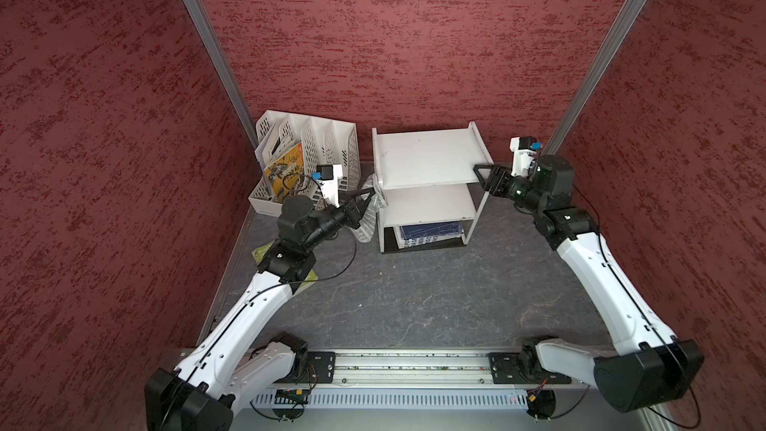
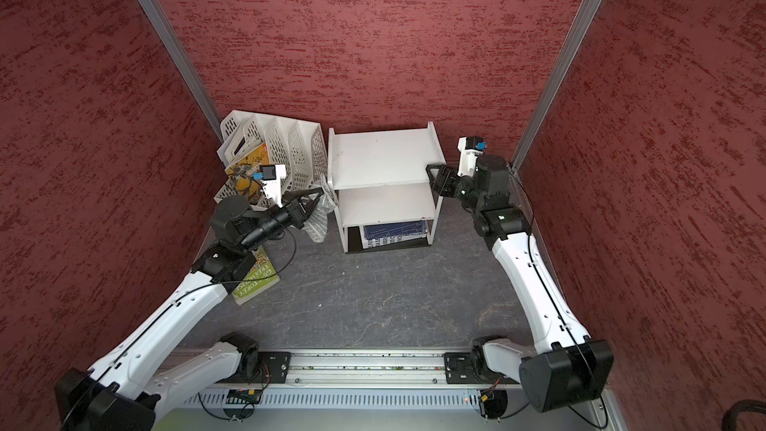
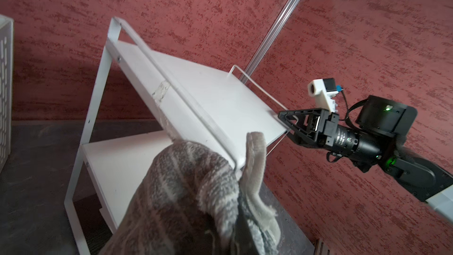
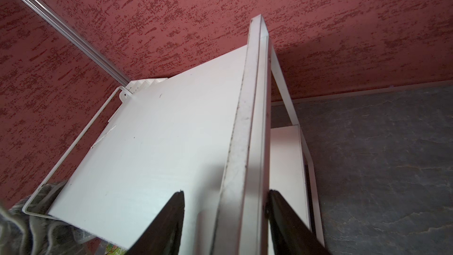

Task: Wipe the bookshelf clean with a cloth
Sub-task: Wipe the dust from the shelf.

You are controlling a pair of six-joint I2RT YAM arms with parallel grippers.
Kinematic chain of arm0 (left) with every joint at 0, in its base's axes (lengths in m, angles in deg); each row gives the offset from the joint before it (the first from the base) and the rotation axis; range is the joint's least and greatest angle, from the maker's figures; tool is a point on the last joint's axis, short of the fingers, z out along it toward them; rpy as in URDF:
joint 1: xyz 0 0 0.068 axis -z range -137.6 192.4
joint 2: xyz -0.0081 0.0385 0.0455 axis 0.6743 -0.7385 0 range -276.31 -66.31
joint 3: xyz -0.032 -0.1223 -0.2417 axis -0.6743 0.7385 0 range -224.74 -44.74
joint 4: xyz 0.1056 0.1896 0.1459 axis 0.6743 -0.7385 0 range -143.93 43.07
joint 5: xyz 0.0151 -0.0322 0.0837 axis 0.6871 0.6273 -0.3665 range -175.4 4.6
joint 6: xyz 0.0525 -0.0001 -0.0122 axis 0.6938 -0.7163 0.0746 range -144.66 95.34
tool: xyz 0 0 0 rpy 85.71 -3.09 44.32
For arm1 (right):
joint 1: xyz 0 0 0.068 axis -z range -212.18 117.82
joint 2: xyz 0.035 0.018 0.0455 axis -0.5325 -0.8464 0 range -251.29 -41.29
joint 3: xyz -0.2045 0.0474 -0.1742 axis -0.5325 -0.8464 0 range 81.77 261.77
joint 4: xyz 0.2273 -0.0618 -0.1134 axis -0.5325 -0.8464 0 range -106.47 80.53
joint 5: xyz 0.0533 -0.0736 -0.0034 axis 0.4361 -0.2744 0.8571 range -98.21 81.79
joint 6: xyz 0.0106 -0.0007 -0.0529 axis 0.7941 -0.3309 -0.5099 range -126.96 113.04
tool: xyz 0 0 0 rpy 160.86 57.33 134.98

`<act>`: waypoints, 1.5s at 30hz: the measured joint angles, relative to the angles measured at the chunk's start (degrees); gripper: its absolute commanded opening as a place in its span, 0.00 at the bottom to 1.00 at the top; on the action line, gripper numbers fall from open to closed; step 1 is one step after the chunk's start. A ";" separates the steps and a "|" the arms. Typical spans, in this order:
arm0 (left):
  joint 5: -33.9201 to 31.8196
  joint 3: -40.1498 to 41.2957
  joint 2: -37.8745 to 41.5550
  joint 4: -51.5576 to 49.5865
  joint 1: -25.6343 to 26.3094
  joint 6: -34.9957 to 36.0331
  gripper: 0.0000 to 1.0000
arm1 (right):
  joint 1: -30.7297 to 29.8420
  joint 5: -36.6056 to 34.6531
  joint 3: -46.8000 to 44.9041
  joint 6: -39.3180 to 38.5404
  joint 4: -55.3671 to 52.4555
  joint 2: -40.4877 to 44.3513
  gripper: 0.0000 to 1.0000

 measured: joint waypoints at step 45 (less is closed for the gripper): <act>10.49 -30.29 -36.11 2.64 -14.78 3.21 0.00 | -0.26 -0.11 -1.66 -2.12 -0.44 1.88 0.59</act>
